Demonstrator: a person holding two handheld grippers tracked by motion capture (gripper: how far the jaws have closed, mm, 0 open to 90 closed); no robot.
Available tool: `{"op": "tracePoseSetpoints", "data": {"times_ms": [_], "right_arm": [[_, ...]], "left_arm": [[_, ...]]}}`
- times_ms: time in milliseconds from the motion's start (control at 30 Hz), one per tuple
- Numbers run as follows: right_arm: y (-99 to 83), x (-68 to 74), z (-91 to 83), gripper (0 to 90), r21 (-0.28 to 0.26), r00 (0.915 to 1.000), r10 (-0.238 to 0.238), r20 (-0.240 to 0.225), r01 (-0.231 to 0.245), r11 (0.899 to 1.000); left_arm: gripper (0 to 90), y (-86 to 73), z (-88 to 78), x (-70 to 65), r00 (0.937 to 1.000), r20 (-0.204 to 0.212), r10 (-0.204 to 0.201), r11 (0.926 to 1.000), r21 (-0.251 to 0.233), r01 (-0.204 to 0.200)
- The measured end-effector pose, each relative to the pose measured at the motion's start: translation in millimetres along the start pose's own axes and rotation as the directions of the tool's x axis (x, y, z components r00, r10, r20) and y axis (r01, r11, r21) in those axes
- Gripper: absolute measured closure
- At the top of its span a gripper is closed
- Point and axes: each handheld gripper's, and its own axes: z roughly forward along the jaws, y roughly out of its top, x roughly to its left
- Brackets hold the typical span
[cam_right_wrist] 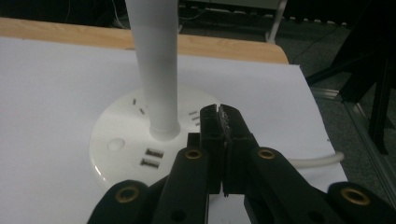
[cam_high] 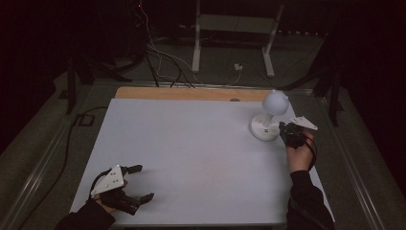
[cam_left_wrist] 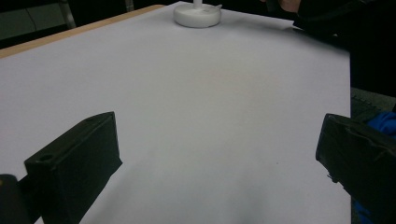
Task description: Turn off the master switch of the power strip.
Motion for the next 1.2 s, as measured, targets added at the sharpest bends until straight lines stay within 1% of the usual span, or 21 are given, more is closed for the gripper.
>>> {"op": "tracePoseSetpoints", "data": {"times_ms": [67, 200, 367, 433, 533, 600, 700, 800, 900, 933, 967, 1067, 1100, 1133, 1167, 1200], "right_arm": [[-0.4, 0.4, -0.3, 88.7, 0.01, 1.0, -0.001, -0.002, 0.001, 1.0], [0.1, 2.4, -1.3, 87.3, 0.01, 1.0, -0.001, -0.01, 0.001, 1.0], [-1.6, 5.1, -3.2, 79.5, 0.008, 0.9997, 0.007, -0.024, -0.007, 1.0], [-2.7, 5.9, -4.7, 74.1, 0.001, 0.9997, 0.008, -0.023, -0.008, 1.0], [-3.1, 6.2, -7.8, 60.9, -0.02, 0.9993, 0.019, -0.031, -0.019, 1.0], [-3.1, 6.7, -9.2, 48.8, -0.036, 0.9987, 0.022, -0.046, -0.023, 0.999], [-4.0, 7.6, -10.5, 36.5, -0.049, 0.9959, 0.045, -0.078, -0.049, 0.998], [-5.9, 10.2, -10.8, 26.7, -0.039, 0.9935, 0.054, -0.1, -0.058, 0.998], [-7.0, 14.0, -12.2, 16.7, -0.027, 0.987, 0.069, -0.146, -0.073, 0.997], [-6.9, 15.7, -14.1, 14.4, -0.034, 0.9808, 0.084, -0.176, -0.092, 0.995], [-6.9, 15.7, -14.1, 14.4, -0.034, 0.9808, 0.084, -0.176, -0.092, 0.995], [-5.6, 16.5, -18.6, 8.0, -0.05, 0.973, 0.095, -0.211, -0.108, 0.993], [-5.1, 16.5, -20.0, 7.7, -0.051, 0.9706, 0.098, -0.22, -0.112, 0.992], [-4.3, 16.2, -22.2, 0.6, -0.051, 0.9538, 0.127, -0.272, -0.146, 0.988], [-4.3, 16.2, -22.2, 0.6, -0.051, 0.9538, 0.127, -0.272, -0.146, 0.988], [-3.9, 16.7, -22.9, 0.6, -0.051, 0.9487, 0.127, -0.29, -0.148, 0.988]], "left_arm": [[0.3, -0.1, -0.4, 0.5, 1.0, -0.002, -0.003, 1.0, -0.003, 0.003], [0.3, -0.1, -0.3, 0.6, 1.0, -0.003, -0.002, 1.0, -0.001, 0.002], [0.3, 0.1, -0.9, 0.8, 1.0, -0.005, -0.004, 1.0, -0.004, 0.004], [0.3, 0.1, -1.2, 1.1, 1.0, -0.007, -0.005, 1.0, -0.004, 0.005], [0.3, 0.2, -1.0, 1.6, 0.9999, -0.009, -0.006, 1.0, -0.005, 0.006], [0.3, 0.3, -0.7, 1.8, 0.9999, -0.01, -0.006, 1.0, -0.003, 0.006], [0.3, 0.5, -0.2, 2.2, 0.9999, -0.011, -0.005, 1.0, -0.001, 0.005], [0.3, 0.8, 0.3, 2.7, 0.9999, -0.012, -0.005, 1.0, -0.002, 0.005], [0.3, 1.0, 1.9, 3.9, 0.9999, -0.01, -0.005, 1.0, 0.0, 0.005], [0.3, 1.2, 2.4, 4.0, 0.9999, -0.01, -0.004, 1.0, 0.002, 0.004], [0.3, 1.4, 2.8, 4.1, 1.0, -0.007, -0.004, 1.0, 0.001, 0.004], [0.3, 1.7, 3.8, 4.1, 1.0, -0.001, -0.006, 1.0, -0.003, 0.006], [0.3, 2.0, 3.8, 4.1, 1.0, 0.001, -0.006, 1.0, -0.006, 0.006], [0.3, 2.1, 3.7, 3.9, 1.0, 0.0, -0.006, 1.0, -0.006, 0.006], [0.3, 1.9, 3.7, 3.6, 1.0, -0.005, -0.002, 1.0, -0.001, 0.002], [0.3, 1.6, 3.5, 3.5, 1.0, -0.005, 0.0, 1.0, 0.002, 0.0]]}}
